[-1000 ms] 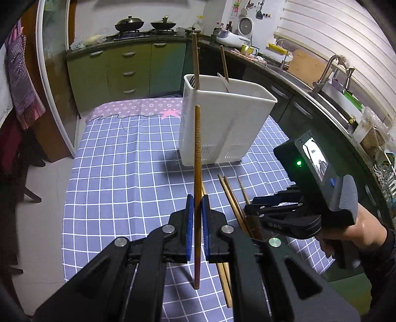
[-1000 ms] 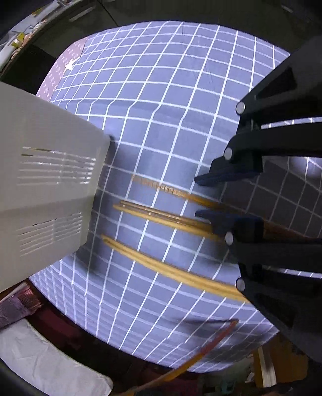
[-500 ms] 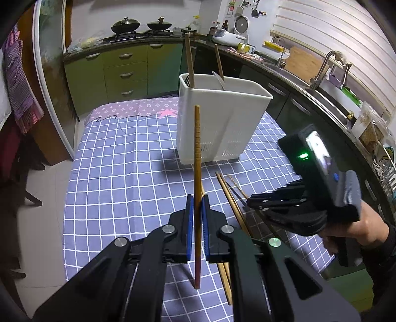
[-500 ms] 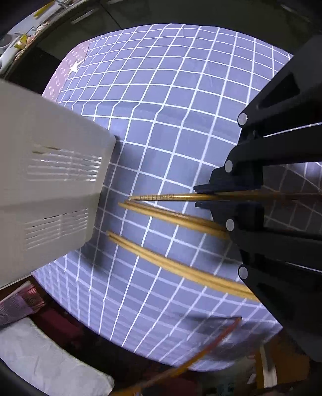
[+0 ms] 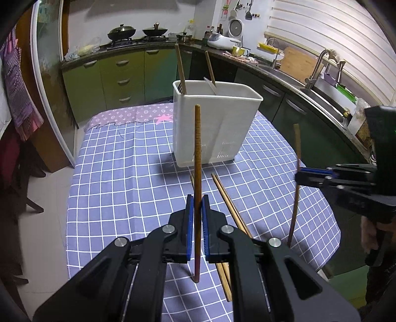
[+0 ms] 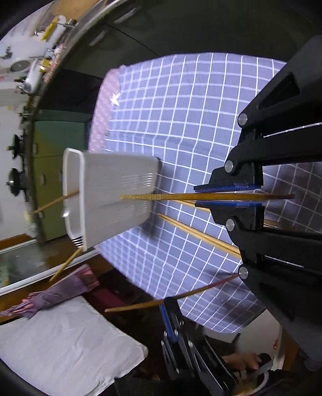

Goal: Organize utensils
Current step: 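Carry both held chopsticks upright over the white holder, then open the left tool to drop its chopstick into the holder, then open the right tool to drop its chopstick into the holder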

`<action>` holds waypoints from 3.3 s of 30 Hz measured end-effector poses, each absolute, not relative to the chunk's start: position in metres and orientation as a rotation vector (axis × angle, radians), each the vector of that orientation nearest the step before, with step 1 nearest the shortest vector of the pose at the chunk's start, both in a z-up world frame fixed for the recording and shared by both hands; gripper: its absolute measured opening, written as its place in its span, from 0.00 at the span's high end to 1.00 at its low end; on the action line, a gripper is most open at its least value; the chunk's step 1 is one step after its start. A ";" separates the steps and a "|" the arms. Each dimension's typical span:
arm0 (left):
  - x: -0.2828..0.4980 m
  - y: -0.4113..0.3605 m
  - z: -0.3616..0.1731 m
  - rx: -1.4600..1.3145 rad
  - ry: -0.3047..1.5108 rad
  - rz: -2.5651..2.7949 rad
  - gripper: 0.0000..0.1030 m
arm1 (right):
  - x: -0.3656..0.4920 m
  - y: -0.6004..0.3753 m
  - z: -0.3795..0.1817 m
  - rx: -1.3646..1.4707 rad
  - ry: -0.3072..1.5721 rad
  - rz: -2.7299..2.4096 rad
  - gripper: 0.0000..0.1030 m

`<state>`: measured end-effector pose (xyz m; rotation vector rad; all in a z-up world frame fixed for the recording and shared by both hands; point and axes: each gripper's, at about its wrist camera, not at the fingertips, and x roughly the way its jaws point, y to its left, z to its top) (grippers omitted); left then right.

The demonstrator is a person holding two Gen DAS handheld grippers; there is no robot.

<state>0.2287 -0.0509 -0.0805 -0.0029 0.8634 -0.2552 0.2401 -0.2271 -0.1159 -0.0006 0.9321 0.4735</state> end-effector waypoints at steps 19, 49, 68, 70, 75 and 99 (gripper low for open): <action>0.204 -0.049 -0.063 0.024 0.806 -0.274 0.93 | 0.185 -0.248 -0.097 0.051 0.811 0.488 0.93; 0.256 -0.066 0.043 0.017 0.684 -0.338 0.93 | 0.190 -0.248 -0.092 0.043 0.796 0.507 0.93; 0.350 -0.081 0.049 0.042 0.656 -0.212 0.93 | 0.196 -0.262 -0.096 0.063 0.803 0.500 0.93; 0.354 -0.081 0.037 0.044 0.685 -0.206 0.93 | 0.196 -0.262 -0.091 0.063 0.793 0.499 0.93; 0.345 -0.071 0.033 0.021 0.684 -0.202 0.68 | 0.200 -0.259 -0.062 0.054 0.739 0.508 0.93; 0.229 -0.008 0.021 -0.025 0.732 -0.235 0.48 | 0.366 -0.211 -0.006 0.103 0.634 0.343 0.93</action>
